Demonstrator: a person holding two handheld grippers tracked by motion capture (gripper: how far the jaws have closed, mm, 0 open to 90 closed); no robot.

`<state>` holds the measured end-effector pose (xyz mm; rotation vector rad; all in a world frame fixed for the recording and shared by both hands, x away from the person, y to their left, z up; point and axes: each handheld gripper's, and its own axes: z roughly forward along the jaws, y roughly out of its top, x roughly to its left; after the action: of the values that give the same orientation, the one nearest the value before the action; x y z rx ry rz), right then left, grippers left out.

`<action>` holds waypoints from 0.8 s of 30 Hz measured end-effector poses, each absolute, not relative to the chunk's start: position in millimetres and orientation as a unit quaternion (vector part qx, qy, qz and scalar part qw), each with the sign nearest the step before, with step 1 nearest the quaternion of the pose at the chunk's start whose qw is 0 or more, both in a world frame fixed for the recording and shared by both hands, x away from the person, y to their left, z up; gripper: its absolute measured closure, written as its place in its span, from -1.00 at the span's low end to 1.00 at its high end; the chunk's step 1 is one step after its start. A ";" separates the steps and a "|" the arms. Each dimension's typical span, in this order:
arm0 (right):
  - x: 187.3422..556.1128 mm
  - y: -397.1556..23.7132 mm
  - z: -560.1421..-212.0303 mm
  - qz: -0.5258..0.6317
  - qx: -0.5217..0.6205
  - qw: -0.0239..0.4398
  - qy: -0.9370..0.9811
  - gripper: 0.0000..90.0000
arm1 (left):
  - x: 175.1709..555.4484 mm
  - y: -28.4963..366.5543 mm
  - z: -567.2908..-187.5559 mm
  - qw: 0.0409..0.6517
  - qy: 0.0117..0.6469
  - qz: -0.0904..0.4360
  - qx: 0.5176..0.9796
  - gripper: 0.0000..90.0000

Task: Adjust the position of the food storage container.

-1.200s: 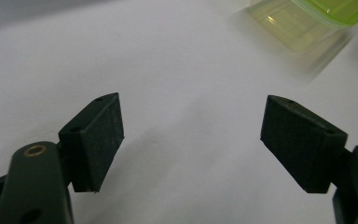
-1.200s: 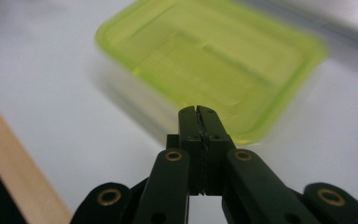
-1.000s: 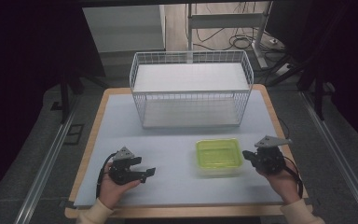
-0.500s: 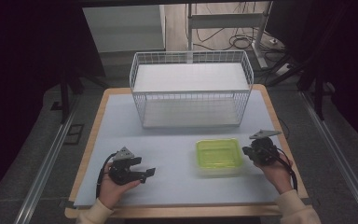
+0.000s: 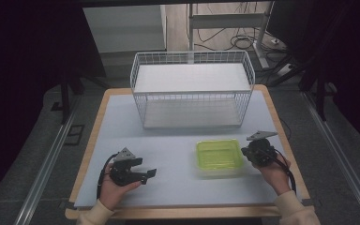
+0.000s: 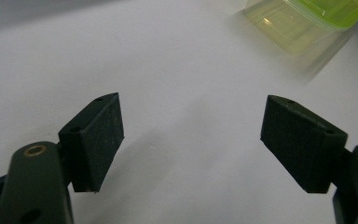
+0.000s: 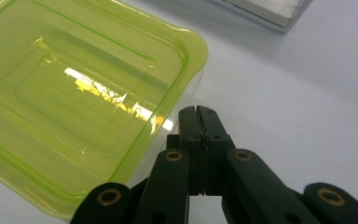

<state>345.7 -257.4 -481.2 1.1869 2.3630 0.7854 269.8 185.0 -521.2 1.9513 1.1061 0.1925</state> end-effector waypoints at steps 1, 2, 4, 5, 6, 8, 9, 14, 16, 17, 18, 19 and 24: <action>345.7 -257.4 -481.2 0.280 0.422 0.190 0.841 0.99 | 270.0 185.0 -521.4 0.430 0.444 0.077 0.782 -0.55; 345.5 -256.3 -481.4 0.280 0.421 0.190 0.842 0.99 | 270.1 184.8 -521.5 0.430 0.443 0.077 0.783 -0.55; 344.5 -253.7 -481.5 0.282 0.418 0.187 0.843 0.99 | 270.1 184.7 -521.6 0.430 0.443 0.076 0.783 -0.55; 343.9 -252.2 -481.5 0.282 0.415 0.186 0.845 0.99 | 270.0 184.7 -521.5 0.430 0.443 0.077 0.783 -0.55; 343.5 -250.6 -481.7 0.283 0.413 0.186 0.846 0.99 | 270.0 184.7 -521.5 0.430 0.443 0.076 0.783 -0.55; 342.7 -247.4 -482.1 0.285 0.410 0.183 0.847 0.99 | 269.9 184.6 -521.5 0.429 0.443 0.077 0.783 -0.55; 342.7 -245.8 -482.4 0.287 0.410 0.181 0.847 0.99 | 269.9 184.5 -521.6 0.429 0.443 0.077 0.783 -0.55; 342.4 -236.9 -483.2 0.293 0.402 0.175 0.850 0.99 | 270.0 184.8 -521.6 0.429 0.443 0.077 0.783 -0.55; 341.3 -232.5 -483.5 0.296 0.400 0.173 0.850 0.99 | 270.2 185.5 -521.6 0.430 0.445 0.078 0.782 -0.55; 340.6 -230.3 -483.3 0.298 0.398 0.172 0.850 0.99 | 270.3 185.7 -521.6 0.430 0.445 0.078 0.782 -0.55; 340.1 -228.2 -483.2 0.300 0.395 0.171 0.851 0.99 | 270.3 185.8 -521.6 0.430 0.445 0.078 0.782 -0.55; 339.4 -225.8 -483.2 0.301 0.393 0.170 0.852 0.99 | 270.1 185.8 -521.5 0.430 0.445 0.078 0.782 -0.55; 336.0 -215.9 -483.5 0.308 0.382 0.161 0.856 0.99 | 270.3 185.8 -521.7 0.430 0.445 0.078 0.782 -0.55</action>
<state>336.0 -215.9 -483.5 1.0905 2.4459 0.8808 270.3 185.8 -521.7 1.9511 1.1112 0.1940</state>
